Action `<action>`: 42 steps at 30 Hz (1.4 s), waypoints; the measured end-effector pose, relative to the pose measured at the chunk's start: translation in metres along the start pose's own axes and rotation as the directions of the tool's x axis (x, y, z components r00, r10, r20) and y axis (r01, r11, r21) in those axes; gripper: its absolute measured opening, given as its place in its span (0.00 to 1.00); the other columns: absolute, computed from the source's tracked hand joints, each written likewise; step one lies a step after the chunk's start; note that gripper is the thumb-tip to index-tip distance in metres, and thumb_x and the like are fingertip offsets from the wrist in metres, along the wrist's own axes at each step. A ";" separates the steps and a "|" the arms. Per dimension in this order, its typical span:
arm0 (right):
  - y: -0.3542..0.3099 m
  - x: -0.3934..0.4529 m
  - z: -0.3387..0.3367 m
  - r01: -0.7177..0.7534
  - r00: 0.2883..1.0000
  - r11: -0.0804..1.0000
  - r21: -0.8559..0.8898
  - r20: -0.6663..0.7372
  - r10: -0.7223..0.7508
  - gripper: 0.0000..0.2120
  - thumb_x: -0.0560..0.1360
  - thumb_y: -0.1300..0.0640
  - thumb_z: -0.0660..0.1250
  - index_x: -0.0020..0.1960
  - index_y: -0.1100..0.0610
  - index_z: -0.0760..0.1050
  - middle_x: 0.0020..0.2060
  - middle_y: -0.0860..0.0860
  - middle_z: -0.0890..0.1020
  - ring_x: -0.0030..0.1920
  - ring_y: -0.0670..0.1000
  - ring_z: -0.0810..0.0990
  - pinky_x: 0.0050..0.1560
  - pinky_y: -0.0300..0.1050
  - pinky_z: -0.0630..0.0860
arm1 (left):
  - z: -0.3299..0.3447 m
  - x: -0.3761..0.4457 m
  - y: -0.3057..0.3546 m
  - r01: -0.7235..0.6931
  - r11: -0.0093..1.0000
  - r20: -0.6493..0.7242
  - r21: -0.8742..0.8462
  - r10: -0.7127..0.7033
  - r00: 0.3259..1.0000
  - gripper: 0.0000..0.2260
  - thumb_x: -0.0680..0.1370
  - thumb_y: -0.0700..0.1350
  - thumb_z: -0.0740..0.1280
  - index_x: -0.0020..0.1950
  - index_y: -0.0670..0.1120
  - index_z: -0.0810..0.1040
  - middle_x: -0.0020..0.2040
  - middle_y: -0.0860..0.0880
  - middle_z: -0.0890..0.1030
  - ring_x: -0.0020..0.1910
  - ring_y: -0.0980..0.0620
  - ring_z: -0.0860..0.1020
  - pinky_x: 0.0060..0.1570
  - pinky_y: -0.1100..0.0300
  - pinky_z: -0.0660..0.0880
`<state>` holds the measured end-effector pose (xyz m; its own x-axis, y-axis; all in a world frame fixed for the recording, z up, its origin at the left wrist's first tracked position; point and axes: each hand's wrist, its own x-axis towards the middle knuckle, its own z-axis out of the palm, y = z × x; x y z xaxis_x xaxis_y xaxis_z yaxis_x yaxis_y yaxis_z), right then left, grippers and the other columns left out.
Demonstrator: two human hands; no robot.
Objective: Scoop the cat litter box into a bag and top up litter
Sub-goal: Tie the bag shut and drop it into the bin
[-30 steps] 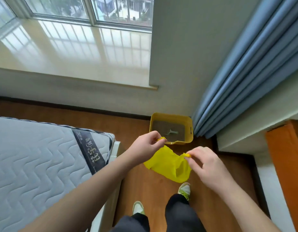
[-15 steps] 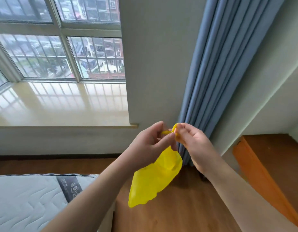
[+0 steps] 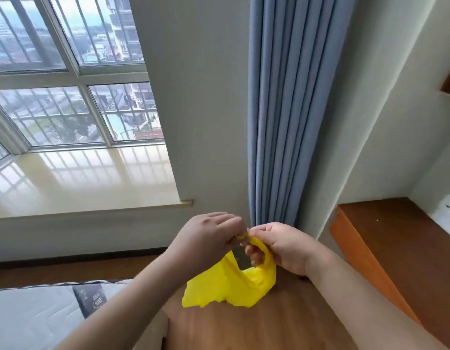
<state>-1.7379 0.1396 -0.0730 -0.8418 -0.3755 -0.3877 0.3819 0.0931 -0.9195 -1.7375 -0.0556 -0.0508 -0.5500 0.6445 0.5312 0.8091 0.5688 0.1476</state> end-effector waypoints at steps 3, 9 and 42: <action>0.012 -0.004 -0.013 0.130 0.896 0.973 -0.193 -0.397 -0.198 0.18 0.78 0.43 0.61 0.39 0.54 0.78 0.33 0.50 0.80 0.39 0.50 0.78 0.41 0.46 0.76 | 0.008 0.013 0.014 0.476 0.857 0.020 -0.200 -0.482 0.876 0.12 0.77 0.48 0.70 0.38 0.52 0.68 0.32 0.55 0.74 0.30 0.56 0.71 0.30 0.67 0.67; 0.020 -0.039 -0.007 0.165 0.938 0.874 -0.457 -0.201 -0.283 0.25 0.76 0.34 0.51 0.39 0.50 0.77 0.28 0.42 0.77 0.31 0.40 0.75 0.34 0.34 0.71 | 0.027 0.020 0.027 0.752 0.524 0.191 -0.400 -0.755 0.628 0.13 0.75 0.50 0.73 0.38 0.46 0.71 0.31 0.51 0.73 0.30 0.57 0.70 0.30 0.65 0.68; 0.062 -0.044 0.049 0.301 0.945 0.951 0.067 -0.158 -0.287 0.18 0.69 0.41 0.67 0.45 0.57 0.78 0.39 0.57 0.80 0.41 0.50 0.80 0.42 0.43 0.78 | -0.023 -0.199 -0.021 0.698 0.437 0.002 -0.567 -0.847 0.532 0.17 0.74 0.63 0.67 0.55 0.55 0.67 0.38 0.52 0.75 0.34 0.51 0.72 0.40 0.52 0.74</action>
<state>-1.6588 0.1162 -0.1095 -0.9652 -0.2362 -0.1124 0.1361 -0.0864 -0.9869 -1.6408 -0.2078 -0.1402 -0.9781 -0.1378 0.1558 0.0872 0.4087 0.9085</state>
